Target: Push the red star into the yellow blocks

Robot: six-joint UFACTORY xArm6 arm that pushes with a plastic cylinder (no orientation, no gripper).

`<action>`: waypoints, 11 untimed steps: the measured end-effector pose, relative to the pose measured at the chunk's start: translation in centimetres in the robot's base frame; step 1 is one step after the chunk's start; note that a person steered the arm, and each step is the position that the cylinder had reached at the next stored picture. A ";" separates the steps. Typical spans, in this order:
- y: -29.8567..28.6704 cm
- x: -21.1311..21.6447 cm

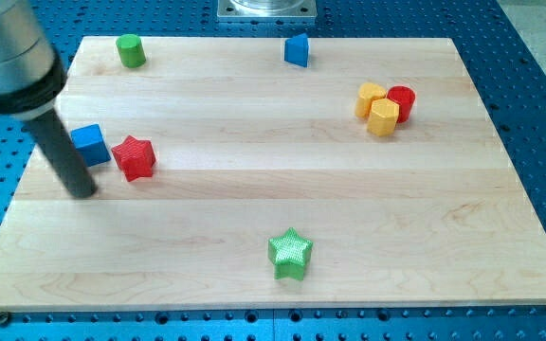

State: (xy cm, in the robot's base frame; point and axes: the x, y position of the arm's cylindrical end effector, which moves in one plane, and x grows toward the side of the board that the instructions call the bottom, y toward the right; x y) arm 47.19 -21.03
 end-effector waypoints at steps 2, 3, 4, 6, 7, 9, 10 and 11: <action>19.1 -4.8; 13.8 -5.1; 20.0 -5.9; 24.7 -7.8; 22.4 -9.8; 31.4 -11.1; 27.5 -12.2; 27.6 -17.3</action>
